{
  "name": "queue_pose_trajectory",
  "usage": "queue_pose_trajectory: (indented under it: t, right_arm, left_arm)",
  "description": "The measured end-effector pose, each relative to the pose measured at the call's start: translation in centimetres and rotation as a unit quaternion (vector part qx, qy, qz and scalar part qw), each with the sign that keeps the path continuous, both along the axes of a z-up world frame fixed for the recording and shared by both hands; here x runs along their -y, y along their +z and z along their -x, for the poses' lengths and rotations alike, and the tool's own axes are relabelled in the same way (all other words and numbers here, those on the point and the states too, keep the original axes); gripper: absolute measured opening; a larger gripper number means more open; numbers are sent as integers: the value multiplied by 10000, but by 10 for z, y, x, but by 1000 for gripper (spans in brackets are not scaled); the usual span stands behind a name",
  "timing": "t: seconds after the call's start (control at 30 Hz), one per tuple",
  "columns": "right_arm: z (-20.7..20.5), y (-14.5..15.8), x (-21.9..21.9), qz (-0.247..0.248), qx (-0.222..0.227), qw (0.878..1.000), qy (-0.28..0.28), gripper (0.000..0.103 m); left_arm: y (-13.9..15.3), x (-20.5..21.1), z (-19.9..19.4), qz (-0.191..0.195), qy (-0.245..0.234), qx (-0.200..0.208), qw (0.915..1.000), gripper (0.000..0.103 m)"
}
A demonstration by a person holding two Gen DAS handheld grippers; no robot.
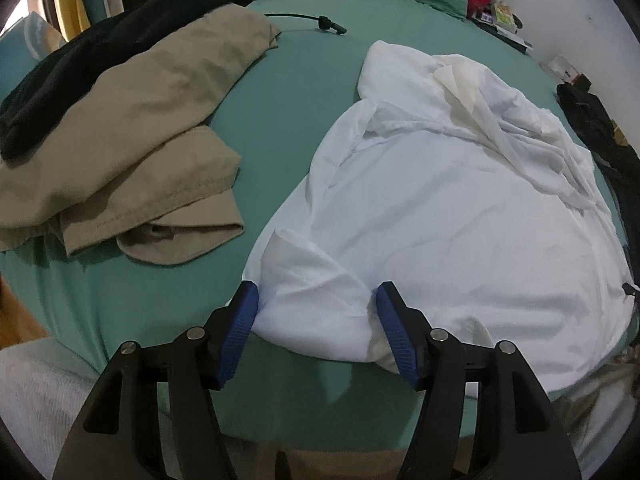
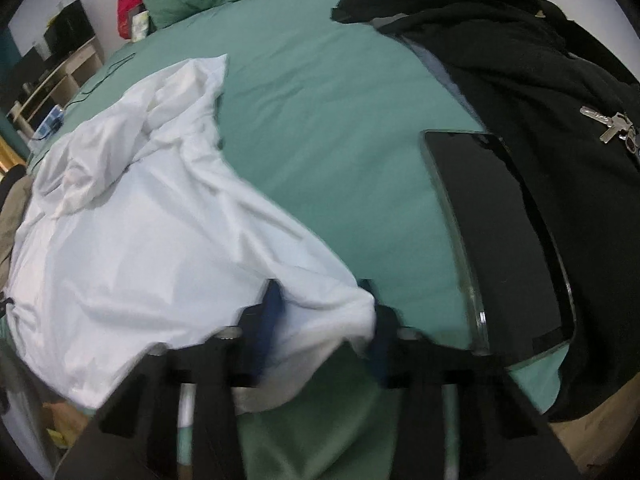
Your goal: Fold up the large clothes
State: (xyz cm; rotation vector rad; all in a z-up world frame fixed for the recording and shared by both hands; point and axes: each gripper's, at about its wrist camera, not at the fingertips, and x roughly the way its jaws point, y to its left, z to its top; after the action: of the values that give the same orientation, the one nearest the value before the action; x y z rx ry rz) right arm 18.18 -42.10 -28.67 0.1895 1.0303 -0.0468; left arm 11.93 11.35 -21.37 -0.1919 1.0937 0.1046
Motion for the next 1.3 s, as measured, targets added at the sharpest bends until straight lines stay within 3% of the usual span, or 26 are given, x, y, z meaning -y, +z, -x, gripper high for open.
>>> queue_pose_trajectory:
  t: [0.03,0.07,0.13,0.27,0.5,0.93,1.13,1.3]
  right_arm:
    - [2,-1,-2,-74,-32,9999,64,7]
    - [4,-2,-7,-147,-69,9998,153,6]
    - [8,-2,-16,-175,-88,9994,294,5]
    - [17,2,-24,-435,12,9986,316,5]
    - [51,33,-8,-773,536,9955,-98,4]
    - [100,91,1,-603,969,9934,-66,4]
    - [95,120,-7,-437,1327,9902,10,4]
    - [65,134,-6,-358,1585,9867,-17,4]
  left_arm:
    - [1,0,2,-33,31,-5,10000,44]
    - [2,0,2,-43,60,-9,10000,25]
    - [4,-6,7,226,89,-17,9997,5]
    - [19,-11,24,307,136,232,9992,5]
    - [63,-15,54,78,127,803,9967,4]
    - [129,-24,94,91,94,1548,9879,4]
    - [150,-26,86,66,91,1959,9806,4]
    - [157,-27,57,-121,134,2171,9760,4]
